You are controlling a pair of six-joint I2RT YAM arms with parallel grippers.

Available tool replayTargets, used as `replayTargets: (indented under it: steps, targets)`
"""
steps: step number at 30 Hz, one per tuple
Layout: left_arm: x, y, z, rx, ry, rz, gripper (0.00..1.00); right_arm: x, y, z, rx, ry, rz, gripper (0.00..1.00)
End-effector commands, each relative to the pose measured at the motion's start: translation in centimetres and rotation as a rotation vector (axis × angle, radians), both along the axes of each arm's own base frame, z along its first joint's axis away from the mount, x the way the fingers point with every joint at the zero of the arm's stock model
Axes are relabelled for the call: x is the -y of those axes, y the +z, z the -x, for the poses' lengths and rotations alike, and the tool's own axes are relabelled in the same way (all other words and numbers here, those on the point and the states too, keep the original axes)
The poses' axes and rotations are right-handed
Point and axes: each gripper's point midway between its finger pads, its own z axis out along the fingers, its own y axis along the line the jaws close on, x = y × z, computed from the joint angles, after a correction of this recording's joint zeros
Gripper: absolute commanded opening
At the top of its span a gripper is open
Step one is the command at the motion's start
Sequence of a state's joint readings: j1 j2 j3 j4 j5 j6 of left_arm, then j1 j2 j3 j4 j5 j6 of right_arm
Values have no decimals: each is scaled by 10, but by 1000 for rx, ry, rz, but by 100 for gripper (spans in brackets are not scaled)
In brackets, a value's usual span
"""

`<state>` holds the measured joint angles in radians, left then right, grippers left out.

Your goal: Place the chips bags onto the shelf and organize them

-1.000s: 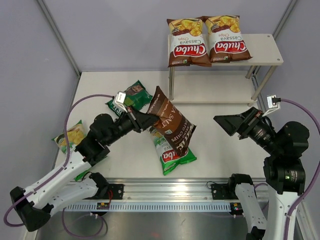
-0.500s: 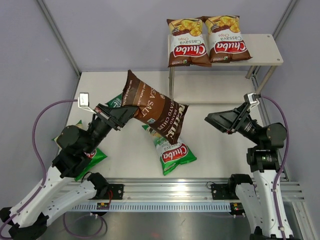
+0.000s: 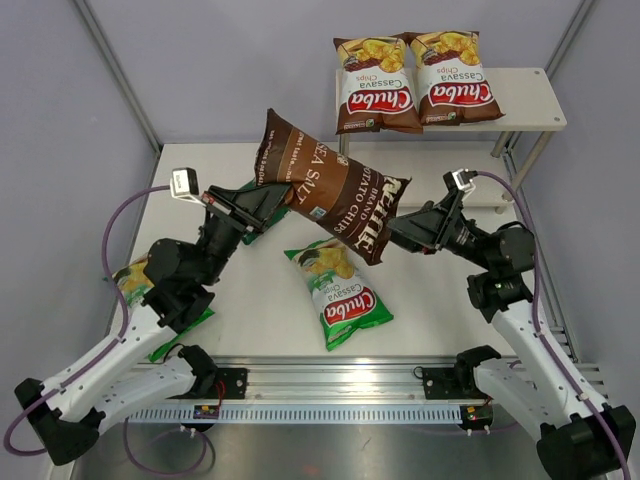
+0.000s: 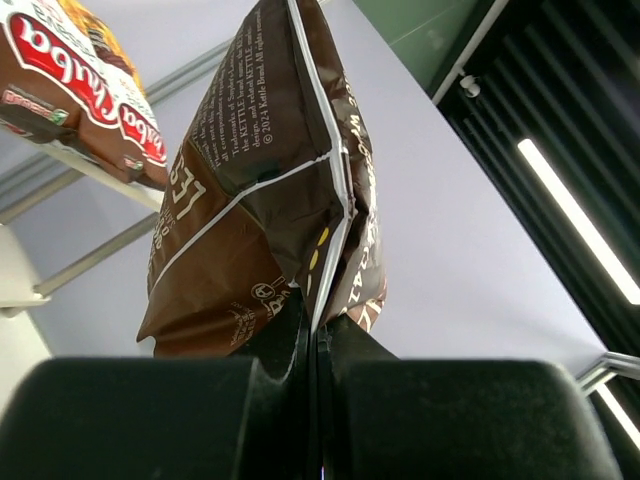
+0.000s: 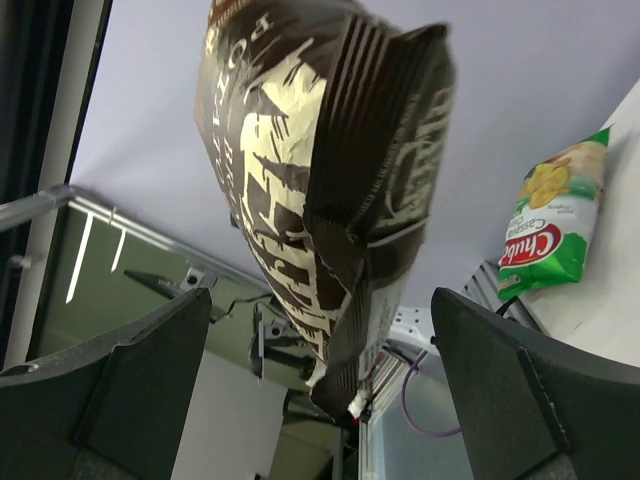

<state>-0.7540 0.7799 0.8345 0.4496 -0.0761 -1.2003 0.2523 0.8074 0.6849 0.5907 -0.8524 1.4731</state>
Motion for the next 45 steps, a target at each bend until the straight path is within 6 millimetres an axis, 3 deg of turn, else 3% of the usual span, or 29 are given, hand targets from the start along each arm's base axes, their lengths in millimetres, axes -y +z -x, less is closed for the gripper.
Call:
replayTargets:
  steps: [1,4,9,15,19,26,27,30,32,34,35,38,41,43,44,45]
  targets:
    - [-15,51,19,110,-41,228,0,-8,32,13,213,-9,-65,99]
    - [-10,47,20,120,-65,254,0,-16,36,12,220,3,-80,99]
    - [-7,42,22,100,-92,278,0,-14,32,-1,215,-70,-106,100]
    - [-1,28,24,75,-108,253,0,-9,56,7,267,-91,-153,88]
    - [3,21,23,76,-106,241,0,-12,58,10,248,-82,-145,85]
    - [17,18,20,93,-111,163,2,-11,52,8,223,-113,-114,67]
    - [22,13,20,90,-122,129,4,-11,52,8,228,-118,-106,55]
    - [22,9,24,122,-101,62,26,-10,51,7,238,-146,-76,44]
    - [21,-5,21,108,-66,0,44,-9,53,9,255,-155,-53,39]
    - [11,-8,23,124,-18,-34,55,-8,53,7,256,-172,-43,32]
    - [7,-12,22,119,1,-50,72,-8,54,7,261,-179,-37,31]
    - [-14,-33,10,29,125,-135,99,-6,55,3,255,-204,-25,29]
    - [-43,-42,5,-37,250,-200,99,-4,61,-3,256,-252,-1,28]
    - [-67,-66,-4,-147,371,-298,99,-1,57,-15,215,-305,39,27]
    - [-77,-83,-4,-194,404,-366,99,3,71,-15,242,-332,43,27]
    - [-93,-82,-5,-208,469,-390,99,2,66,-24,204,-348,76,27]
